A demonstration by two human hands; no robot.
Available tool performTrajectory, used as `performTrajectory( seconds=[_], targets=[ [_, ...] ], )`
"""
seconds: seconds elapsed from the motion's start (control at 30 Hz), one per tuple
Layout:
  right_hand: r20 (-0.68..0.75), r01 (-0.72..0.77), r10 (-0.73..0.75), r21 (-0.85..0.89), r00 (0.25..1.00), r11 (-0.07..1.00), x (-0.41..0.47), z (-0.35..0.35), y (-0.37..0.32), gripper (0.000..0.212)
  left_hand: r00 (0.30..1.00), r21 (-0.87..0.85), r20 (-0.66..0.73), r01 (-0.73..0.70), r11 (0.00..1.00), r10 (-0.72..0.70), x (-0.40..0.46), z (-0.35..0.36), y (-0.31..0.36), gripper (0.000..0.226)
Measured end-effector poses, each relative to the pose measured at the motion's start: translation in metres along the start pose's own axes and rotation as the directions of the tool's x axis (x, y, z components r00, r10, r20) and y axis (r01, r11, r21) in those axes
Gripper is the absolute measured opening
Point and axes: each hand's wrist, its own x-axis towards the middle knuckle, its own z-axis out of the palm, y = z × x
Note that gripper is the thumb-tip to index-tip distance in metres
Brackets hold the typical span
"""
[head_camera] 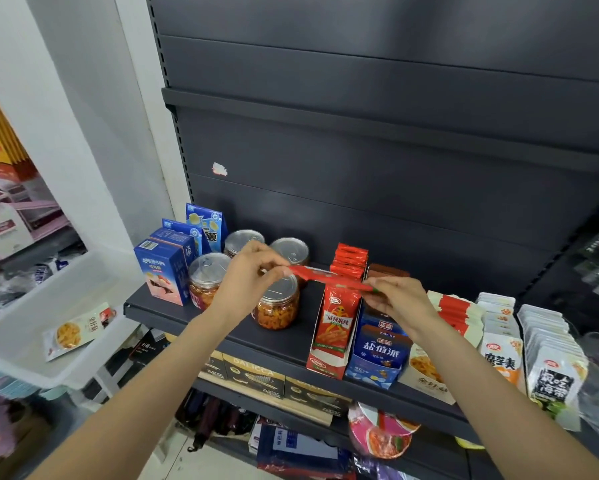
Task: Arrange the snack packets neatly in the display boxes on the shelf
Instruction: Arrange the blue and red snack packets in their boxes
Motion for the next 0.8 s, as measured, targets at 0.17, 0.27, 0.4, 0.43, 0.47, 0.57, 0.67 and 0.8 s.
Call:
performTrajectory(
  seconds=[0.17, 0.27, 0.4, 0.43, 0.47, 0.57, 0.67, 0.8],
  targets=[
    [0.043, 0.201, -0.229, -0.654, 0.972, 0.73, -0.004, -0.015, 0.009, 0.039, 1.0, 0.089, 0.013, -0.012, 0.996, 0.011, 0.011, 0.018, -0.002, 0.008],
    [0.253, 0.282, -0.125, -0.834, 0.959, 0.474, -0.002, -0.031, 0.021, 0.073, 0.994, 0.14, 0.106, -0.03, 0.99, 0.015, 0.013, 0.034, -0.006, 0.01],
    [0.273, 0.267, -0.026, -0.914, 0.962, 0.305, 0.004, -0.042, 0.034, 0.087, 0.98, 0.182, 0.195, -0.081, 0.98, 0.045, 0.018, 0.051, -0.012, 0.011],
    [0.265, 0.267, -0.048, -0.921, 0.963, 0.284, 0.006, -0.042, 0.036, 0.083, 0.974, 0.201, 0.22, -0.102, 0.974, 0.056, 0.021, 0.056, -0.011, 0.012],
    [0.255, 0.265, -0.075, -0.923, 0.964, 0.278, 0.008, -0.042, 0.038, 0.08, 0.967, 0.22, 0.247, -0.122, 0.968, 0.066, 0.024, 0.06, -0.009, 0.012],
    [0.231, 0.259, -0.129, -0.926, 0.964, 0.276, 0.013, -0.04, 0.041, 0.073, 0.933, 0.253, 0.358, -0.142, 0.957, 0.044, 0.039, 0.08, -0.005, 0.012],
    [0.24, 0.265, -0.127, -0.933, 0.962, 0.243, 0.018, -0.039, 0.043, 0.073, 0.895, 0.367, 0.444, -0.137, 0.92, -0.044, 0.05, 0.099, -0.006, 0.017],
    [0.238, 0.251, -0.086, -0.942, 0.968, 0.222, 0.023, -0.038, 0.045, 0.073, 0.901, 0.521, 0.433, -0.25, 0.816, -0.001, 0.054, 0.113, -0.01, 0.05]
  ],
)
